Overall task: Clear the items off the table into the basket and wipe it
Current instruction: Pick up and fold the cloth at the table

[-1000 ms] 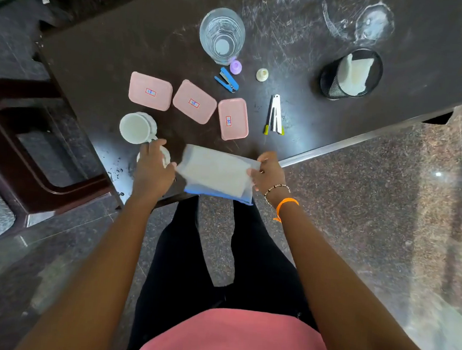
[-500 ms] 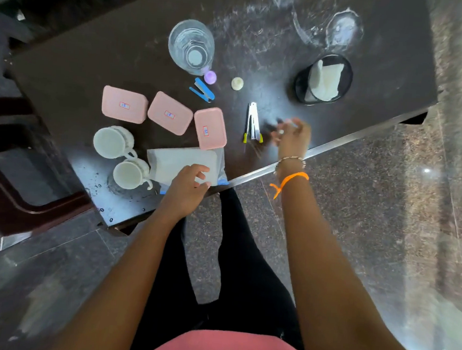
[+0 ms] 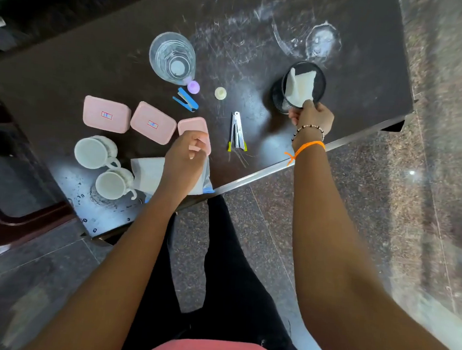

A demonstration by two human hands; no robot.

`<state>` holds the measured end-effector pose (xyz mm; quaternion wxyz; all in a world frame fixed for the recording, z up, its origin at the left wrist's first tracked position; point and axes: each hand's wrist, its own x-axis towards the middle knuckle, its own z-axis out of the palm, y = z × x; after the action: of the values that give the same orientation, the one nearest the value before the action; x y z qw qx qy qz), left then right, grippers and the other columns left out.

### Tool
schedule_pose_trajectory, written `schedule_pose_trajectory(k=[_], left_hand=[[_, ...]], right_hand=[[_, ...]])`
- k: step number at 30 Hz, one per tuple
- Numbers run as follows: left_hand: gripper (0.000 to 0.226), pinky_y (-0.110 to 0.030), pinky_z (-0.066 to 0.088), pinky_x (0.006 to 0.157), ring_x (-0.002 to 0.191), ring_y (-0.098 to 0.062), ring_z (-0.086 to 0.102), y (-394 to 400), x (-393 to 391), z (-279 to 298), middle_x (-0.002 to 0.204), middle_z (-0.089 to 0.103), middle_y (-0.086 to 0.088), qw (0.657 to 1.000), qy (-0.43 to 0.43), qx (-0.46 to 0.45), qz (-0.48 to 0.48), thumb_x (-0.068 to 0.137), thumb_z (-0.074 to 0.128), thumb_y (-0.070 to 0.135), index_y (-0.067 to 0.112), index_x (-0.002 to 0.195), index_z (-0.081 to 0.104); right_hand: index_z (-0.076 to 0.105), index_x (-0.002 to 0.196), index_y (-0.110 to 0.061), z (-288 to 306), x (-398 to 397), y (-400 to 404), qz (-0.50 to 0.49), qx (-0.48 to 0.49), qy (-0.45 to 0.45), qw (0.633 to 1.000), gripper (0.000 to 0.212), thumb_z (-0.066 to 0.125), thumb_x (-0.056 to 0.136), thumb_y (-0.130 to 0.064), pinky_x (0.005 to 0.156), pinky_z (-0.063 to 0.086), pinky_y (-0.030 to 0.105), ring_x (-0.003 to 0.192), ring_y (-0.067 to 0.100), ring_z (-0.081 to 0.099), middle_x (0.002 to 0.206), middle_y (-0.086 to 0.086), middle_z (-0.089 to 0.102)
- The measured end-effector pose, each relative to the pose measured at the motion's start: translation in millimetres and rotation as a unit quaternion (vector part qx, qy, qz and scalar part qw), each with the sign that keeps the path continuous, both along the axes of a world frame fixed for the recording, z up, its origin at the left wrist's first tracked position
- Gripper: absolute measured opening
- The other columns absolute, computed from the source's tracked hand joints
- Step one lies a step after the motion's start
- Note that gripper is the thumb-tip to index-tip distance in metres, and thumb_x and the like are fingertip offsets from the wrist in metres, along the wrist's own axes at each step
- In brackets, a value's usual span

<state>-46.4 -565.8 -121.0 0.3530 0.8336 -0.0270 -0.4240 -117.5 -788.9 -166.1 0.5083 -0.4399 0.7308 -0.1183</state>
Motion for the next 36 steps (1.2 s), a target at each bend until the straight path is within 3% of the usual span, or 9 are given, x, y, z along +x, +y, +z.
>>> schedule_pose_trajectory(k=[7,9,12,15,18,24,29,32,36], left_hand=[[0.03,-0.028,0.045,0.083,0.099,-0.014,0.054,3,22,7,0.106,0.057,0.001,0.995,-0.008,-0.032,0.098,0.088,0.047,0.002,0.014,0.113,0.057],[0.028,-0.019,0.044,0.077,0.097,-0.01,0.052,7,29,7,0.104,0.056,0.007,0.994,-0.019,-0.018,0.109,0.089,0.047,0.003,0.019,0.109,0.057],[0.027,-0.014,0.044,0.079,0.101,-0.011,0.053,10,39,4,0.111,0.059,0.004,0.991,-0.024,-0.001,0.128,0.09,0.048,0.006,0.019,0.112,0.058],[0.03,0.004,0.038,0.06,0.094,-0.011,0.052,13,46,2,0.105,0.057,0.004,0.989,-0.03,0.009,0.143,0.088,0.046,0.005,0.017,0.113,0.058],[0.031,0.006,0.035,0.057,0.092,-0.009,0.051,15,49,0,0.101,0.056,0.006,0.987,-0.033,0.01,0.154,0.087,0.045,0.004,0.017,0.112,0.057],[0.029,0.007,0.036,0.053,0.096,-0.011,0.051,18,44,-3,0.107,0.054,0.005,0.987,-0.024,0.008,0.158,0.09,0.046,0.007,0.017,0.115,0.055],[0.024,0.006,0.037,0.052,0.098,-0.012,0.052,22,44,-5,0.106,0.052,0.007,0.987,-0.02,0.012,0.159,0.092,0.047,0.01,0.021,0.112,0.052],[0.026,-0.004,0.041,0.06,0.103,-0.014,0.055,27,43,-7,0.11,0.054,0.003,0.988,-0.012,0.009,0.156,0.092,0.047,0.011,0.019,0.117,0.052],[0.028,-0.01,0.038,0.067,0.099,-0.014,0.055,37,37,-10,0.104,0.055,0.002,0.986,0.006,0.001,0.164,0.092,0.047,0.009,0.016,0.119,0.052]], right_hand=[[0.039,0.05,-0.019,4,58,32,0.141,-0.023,-0.042,0.989,0.035,0.044,0.08,-0.001,0.04,0.041,0.02,0.042,0.021,0.05,0.039,0.001,0.051],[0.037,0.049,-0.02,1,82,42,0.169,-0.018,-0.044,0.985,0.037,0.045,0.08,-0.001,0.043,0.047,0.023,0.042,0.02,0.052,0.032,-0.005,0.05],[0.033,0.048,-0.019,-3,108,51,0.191,-0.021,-0.034,0.981,0.038,0.047,0.08,-0.003,0.066,0.055,0.042,0.051,0.025,0.056,0.038,-0.001,0.051],[0.027,0.05,-0.018,-8,123,53,0.192,-0.035,-0.023,0.98,0.037,0.046,0.079,-0.003,0.07,0.056,0.047,0.051,0.026,0.052,0.04,0.002,0.051],[0.026,0.052,-0.016,-11,132,53,0.204,-0.036,-0.01,0.978,0.035,0.046,0.079,-0.006,0.076,0.056,0.053,0.062,0.029,0.053,0.053,0.011,0.056],[0.024,0.051,-0.017,-17,133,51,0.202,-0.033,-0.021,0.979,0.037,0.044,0.079,-0.001,0.071,0.055,0.05,0.052,0.027,0.053,0.022,-0.011,0.039],[0.028,0.053,-0.015,-15,132,51,0.2,-0.037,-0.031,0.979,0.037,0.042,0.084,0.001,0.068,0.056,0.042,0.041,0.018,0.048,0.04,-0.001,0.042],[0.03,0.056,-0.014,-12,132,50,0.221,-0.032,-0.042,0.974,0.037,0.044,0.089,-0.004,0.046,0.048,0.027,0.034,0.012,0.047,0.048,0.005,0.046],[0.037,0.066,-0.011,-5,127,52,0.2,0.011,-0.103,0.974,0.029,0.045,0.094,-0.009,0.044,0.041,0.023,0.047,0.019,0.046,0.053,0.008,0.046]])
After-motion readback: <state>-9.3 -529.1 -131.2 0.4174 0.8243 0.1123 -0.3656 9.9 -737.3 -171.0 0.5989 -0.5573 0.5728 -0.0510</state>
